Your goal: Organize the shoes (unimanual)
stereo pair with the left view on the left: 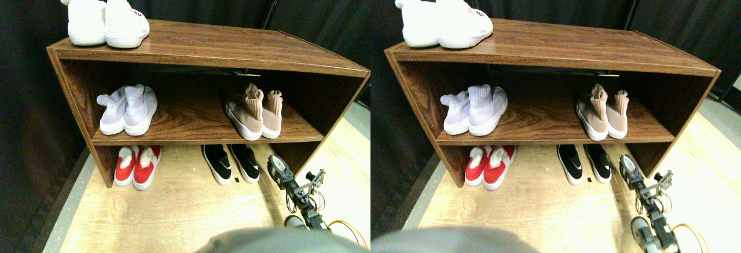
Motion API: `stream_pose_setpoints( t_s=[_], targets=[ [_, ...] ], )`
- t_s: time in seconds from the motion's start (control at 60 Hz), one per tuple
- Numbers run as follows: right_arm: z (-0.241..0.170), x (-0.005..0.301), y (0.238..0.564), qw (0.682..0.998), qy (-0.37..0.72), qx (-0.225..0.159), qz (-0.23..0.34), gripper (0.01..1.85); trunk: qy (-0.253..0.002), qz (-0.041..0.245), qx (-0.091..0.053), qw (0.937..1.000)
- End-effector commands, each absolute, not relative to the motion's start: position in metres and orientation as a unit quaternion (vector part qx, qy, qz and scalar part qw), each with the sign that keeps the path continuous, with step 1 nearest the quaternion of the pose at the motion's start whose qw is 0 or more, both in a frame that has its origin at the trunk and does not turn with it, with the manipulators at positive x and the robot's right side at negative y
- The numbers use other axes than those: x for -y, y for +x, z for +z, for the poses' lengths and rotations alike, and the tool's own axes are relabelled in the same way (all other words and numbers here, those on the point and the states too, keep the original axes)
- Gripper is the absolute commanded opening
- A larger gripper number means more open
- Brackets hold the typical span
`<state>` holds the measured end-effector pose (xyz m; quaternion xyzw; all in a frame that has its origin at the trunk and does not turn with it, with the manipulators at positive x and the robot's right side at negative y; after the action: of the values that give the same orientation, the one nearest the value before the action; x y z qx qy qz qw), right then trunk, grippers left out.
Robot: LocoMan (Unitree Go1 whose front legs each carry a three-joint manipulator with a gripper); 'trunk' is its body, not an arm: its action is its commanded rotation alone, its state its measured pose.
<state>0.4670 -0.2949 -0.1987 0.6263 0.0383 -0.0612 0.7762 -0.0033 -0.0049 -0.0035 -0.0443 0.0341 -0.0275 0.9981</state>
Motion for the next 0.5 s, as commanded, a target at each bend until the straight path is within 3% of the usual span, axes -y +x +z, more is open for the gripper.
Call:
stream_pose_setpoints(
  t_s=[0.017,0.367,0.5],
  targets=[
    [-0.194,0.299,0.472,0.78,0.622,-0.019,-0.062,0.06,-0.053,-0.022,-0.036,0.9977],
    [-0.201,0.301,0.491,0.787,0.609,-0.046,-0.083,0.06,-0.054,-0.021,-0.033,0.9978],
    [-0.206,0.297,0.496,0.787,0.609,-0.046,-0.087,0.06,-0.063,-0.005,-0.034,0.9974]
  ],
)
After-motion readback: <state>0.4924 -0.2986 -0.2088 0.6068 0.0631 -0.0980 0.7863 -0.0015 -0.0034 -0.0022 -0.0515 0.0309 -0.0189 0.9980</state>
